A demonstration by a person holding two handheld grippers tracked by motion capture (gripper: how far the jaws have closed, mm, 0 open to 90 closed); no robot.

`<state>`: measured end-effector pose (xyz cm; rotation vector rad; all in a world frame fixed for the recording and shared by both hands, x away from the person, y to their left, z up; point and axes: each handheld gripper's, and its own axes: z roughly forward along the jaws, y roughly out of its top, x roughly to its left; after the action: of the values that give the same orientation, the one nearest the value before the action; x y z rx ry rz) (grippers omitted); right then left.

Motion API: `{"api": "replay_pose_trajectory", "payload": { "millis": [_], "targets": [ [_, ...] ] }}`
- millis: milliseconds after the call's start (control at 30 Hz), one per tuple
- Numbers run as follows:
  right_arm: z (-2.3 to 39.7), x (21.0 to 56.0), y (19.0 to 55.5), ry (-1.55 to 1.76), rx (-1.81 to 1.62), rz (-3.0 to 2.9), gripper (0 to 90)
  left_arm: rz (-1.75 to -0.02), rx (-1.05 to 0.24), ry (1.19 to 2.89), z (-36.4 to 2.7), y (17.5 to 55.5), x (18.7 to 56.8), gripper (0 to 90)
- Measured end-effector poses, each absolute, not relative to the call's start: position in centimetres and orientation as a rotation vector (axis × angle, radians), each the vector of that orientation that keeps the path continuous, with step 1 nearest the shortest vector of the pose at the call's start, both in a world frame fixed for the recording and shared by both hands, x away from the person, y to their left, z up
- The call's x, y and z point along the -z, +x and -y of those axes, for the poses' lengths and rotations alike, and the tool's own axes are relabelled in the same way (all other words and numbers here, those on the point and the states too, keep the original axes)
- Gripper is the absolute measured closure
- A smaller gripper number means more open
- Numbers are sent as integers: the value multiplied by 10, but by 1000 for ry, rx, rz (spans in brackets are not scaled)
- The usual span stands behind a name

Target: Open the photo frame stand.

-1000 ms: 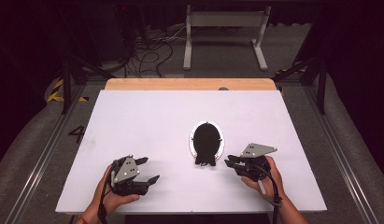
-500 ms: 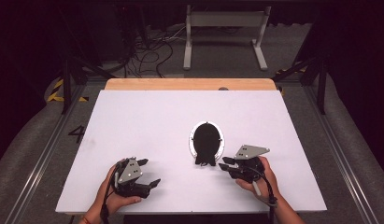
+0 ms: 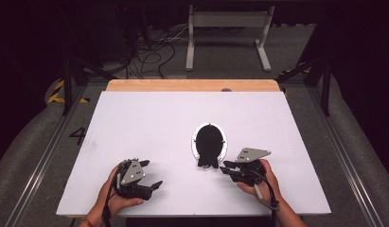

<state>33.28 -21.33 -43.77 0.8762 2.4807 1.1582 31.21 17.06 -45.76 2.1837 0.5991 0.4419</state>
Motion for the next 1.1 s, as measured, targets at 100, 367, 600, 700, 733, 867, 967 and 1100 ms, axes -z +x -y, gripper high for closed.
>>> {"api": "replay_pose_trajectory", "payload": {
  "millis": [100, 367, 600, 700, 733, 867, 967, 1100],
  "targets": [
    [210, 439, 334, 873, -1151, -2492, 734, -597, -442, 2191, -171, 312, 458, 190],
    [205, 446, 337, 904, -1076, -2530, 723, -589, -448, 2196, -169, 313, 458, 186],
    [203, 449, 339, 901, -1037, -2557, 729, -586, -476, 2183, -167, 312, 457, 193],
    [200, 452, 339, 900, -1014, -2568, 733, -589, -469, 2190, -167, 313, 457, 193],
    [200, 452, 339, 895, -1012, -2569, 734, -588, -469, 2192, -167, 313, 458, 193],
    [197, 452, 340, 896, -1005, -2557, 742, -585, -459, 2204, -165, 313, 459, 193],
    [196, 452, 340, 892, -997, -2553, 757, -586, -457, 2211, -165, 313, 460, 192],
    [193, 453, 340, 890, -996, -2535, 803, -593, -462, 2220, -165, 314, 461, 191]
  ]
}}
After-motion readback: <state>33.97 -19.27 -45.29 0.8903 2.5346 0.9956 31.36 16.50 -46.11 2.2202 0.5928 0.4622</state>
